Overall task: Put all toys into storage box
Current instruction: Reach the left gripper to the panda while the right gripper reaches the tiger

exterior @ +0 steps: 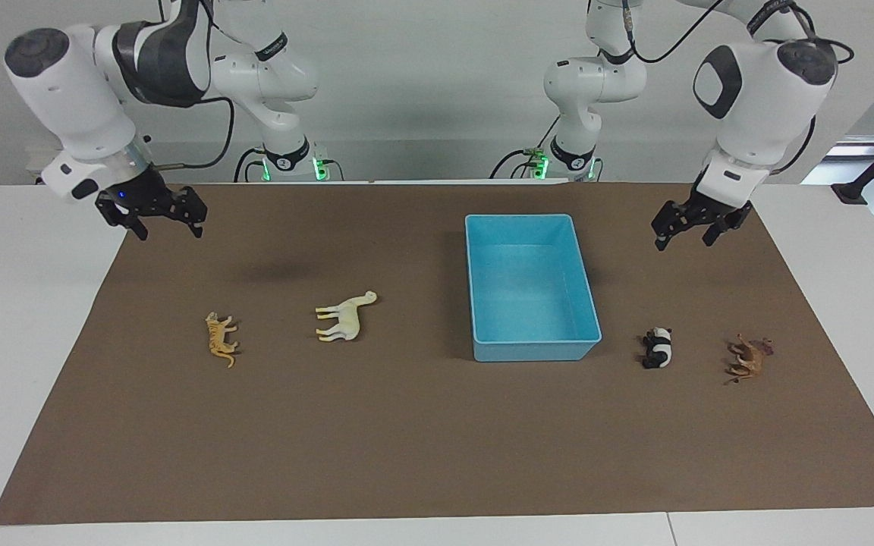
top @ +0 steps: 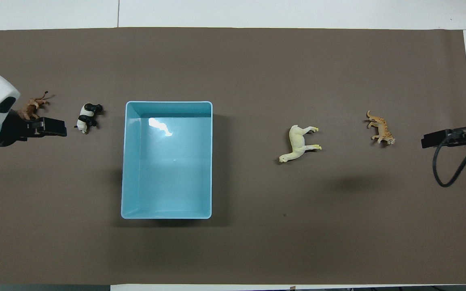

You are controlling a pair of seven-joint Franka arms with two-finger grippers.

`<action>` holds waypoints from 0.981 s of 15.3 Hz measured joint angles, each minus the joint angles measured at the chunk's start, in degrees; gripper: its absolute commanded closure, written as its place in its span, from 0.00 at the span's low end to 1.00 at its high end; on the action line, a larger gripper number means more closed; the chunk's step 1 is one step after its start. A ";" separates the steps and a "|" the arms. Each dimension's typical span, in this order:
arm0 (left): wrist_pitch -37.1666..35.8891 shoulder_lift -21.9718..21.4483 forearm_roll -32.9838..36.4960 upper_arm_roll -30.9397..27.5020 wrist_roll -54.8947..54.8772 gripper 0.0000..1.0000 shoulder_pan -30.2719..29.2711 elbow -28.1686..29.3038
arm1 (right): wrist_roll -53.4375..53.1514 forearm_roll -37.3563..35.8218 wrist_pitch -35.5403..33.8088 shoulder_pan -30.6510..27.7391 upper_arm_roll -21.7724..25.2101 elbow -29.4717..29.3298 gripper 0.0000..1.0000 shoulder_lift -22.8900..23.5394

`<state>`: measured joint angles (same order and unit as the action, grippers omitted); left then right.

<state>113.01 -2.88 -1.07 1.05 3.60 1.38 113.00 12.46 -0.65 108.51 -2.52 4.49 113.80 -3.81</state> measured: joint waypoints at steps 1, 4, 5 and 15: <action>2.80 2.00 0.00 0.06 0.00 0.00 0.20 0.61 | 2.54 0.00 3.40 -0.02 0.01 1.60 0.00 1.70; 10.42 8.92 0.49 0.04 -0.08 0.00 0.55 0.73 | 7.37 0.00 13.12 0.00 0.00 3.45 0.00 8.07; 13.13 11.05 1.49 -0.09 -0.15 0.00 0.52 0.68 | 8.01 0.00 15.64 0.24 -0.02 3.50 0.00 10.00; 19.89 20.71 4.57 -0.63 -0.38 0.00 0.31 -2.48 | 14.81 0.00 31.16 2.09 0.12 3.71 0.00 22.89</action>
<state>132.90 17.83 3.50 0.42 3.22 1.69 110.51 27.28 -0.65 139.67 -0.43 4.61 117.51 19.08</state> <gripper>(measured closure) 0.000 0.000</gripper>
